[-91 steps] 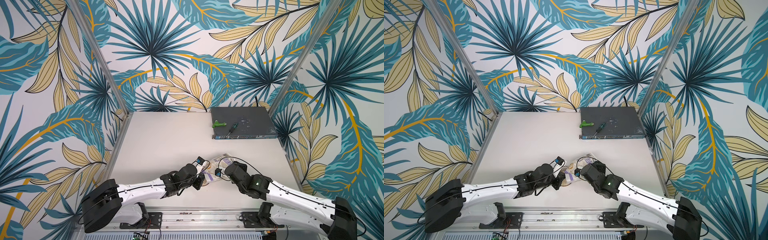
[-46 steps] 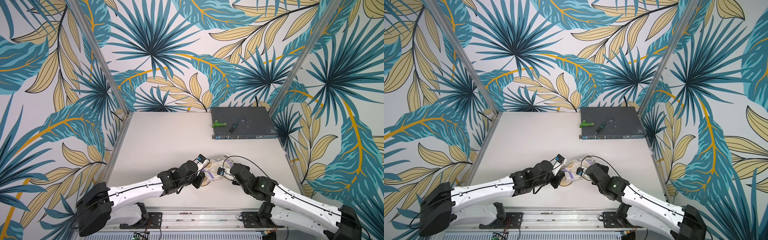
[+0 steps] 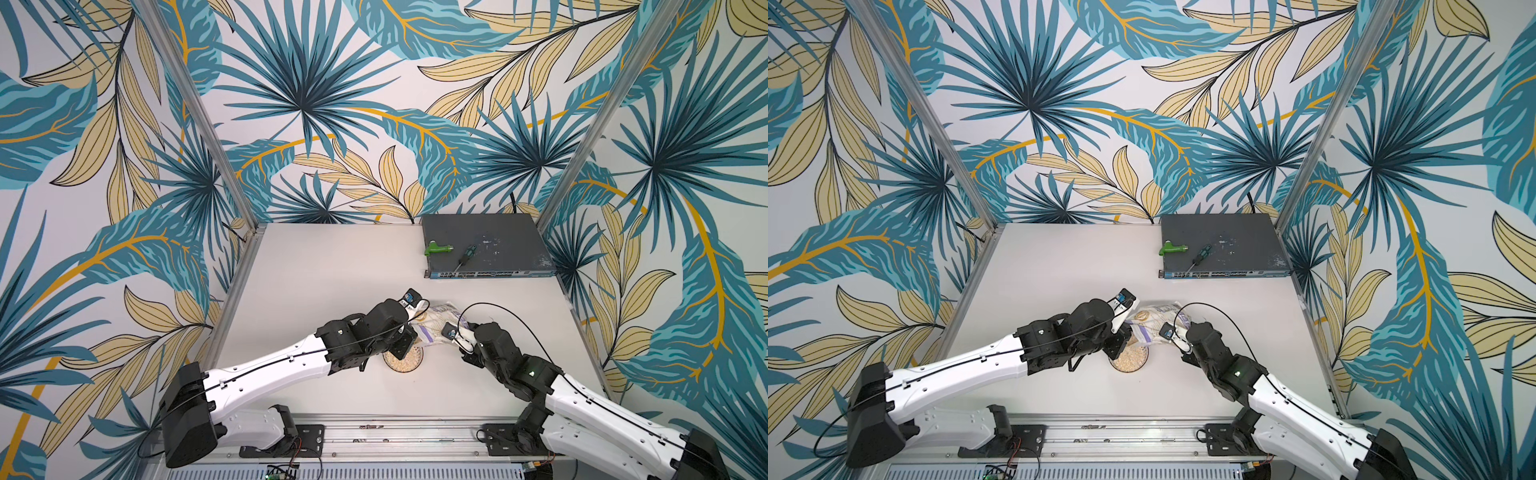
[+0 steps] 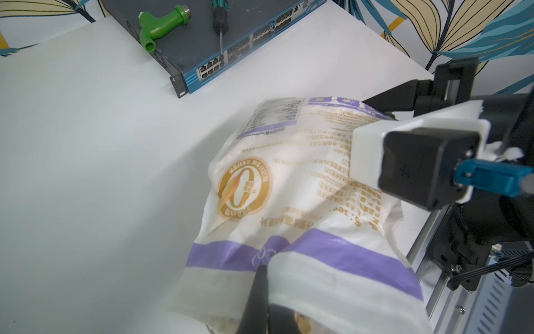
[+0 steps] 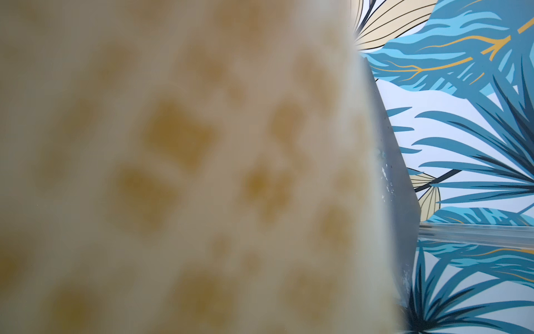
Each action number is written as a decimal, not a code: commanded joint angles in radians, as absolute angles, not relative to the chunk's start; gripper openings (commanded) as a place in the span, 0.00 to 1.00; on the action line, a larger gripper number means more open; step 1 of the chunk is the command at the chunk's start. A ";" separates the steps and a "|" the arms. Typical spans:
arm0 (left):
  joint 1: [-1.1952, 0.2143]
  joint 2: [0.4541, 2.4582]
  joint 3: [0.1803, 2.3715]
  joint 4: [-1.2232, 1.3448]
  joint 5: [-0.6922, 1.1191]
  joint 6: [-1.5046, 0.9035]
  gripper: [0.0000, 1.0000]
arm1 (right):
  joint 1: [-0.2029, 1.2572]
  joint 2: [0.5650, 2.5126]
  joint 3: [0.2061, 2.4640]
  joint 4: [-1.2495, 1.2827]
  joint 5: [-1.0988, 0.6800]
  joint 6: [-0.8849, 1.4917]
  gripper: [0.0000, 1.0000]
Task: Pour the oats into the breakfast bowl
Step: Pour the oats into the bowl.
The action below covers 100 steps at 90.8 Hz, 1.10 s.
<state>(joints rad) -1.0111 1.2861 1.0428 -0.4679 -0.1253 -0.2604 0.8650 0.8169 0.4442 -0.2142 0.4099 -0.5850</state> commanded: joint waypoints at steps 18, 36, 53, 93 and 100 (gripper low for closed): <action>-0.915 1.381 1.374 -0.700 -0.244 -0.253 0.00 | 0.796 0.836 0.398 0.042 0.288 -0.444 0.00; -0.877 1.502 1.552 -0.775 -0.207 -0.252 0.00 | 0.748 0.885 0.293 0.337 0.189 -0.248 0.00; -0.853 1.648 1.733 -0.849 -0.196 -0.262 0.00 | 0.721 0.937 0.297 0.424 0.139 -0.220 0.00; -0.830 1.810 1.953 -0.929 -0.167 -0.253 0.00 | 0.680 1.027 0.153 0.777 0.056 0.264 0.00; -0.830 1.820 1.939 -0.918 -0.142 -0.267 0.00 | 0.680 1.077 0.120 0.855 0.051 0.286 0.00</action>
<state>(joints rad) -0.8894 1.8225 1.9133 -0.9615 -0.0227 -0.2272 0.6884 1.0386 0.1833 0.5919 0.0544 0.1291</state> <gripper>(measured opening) 0.055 0.412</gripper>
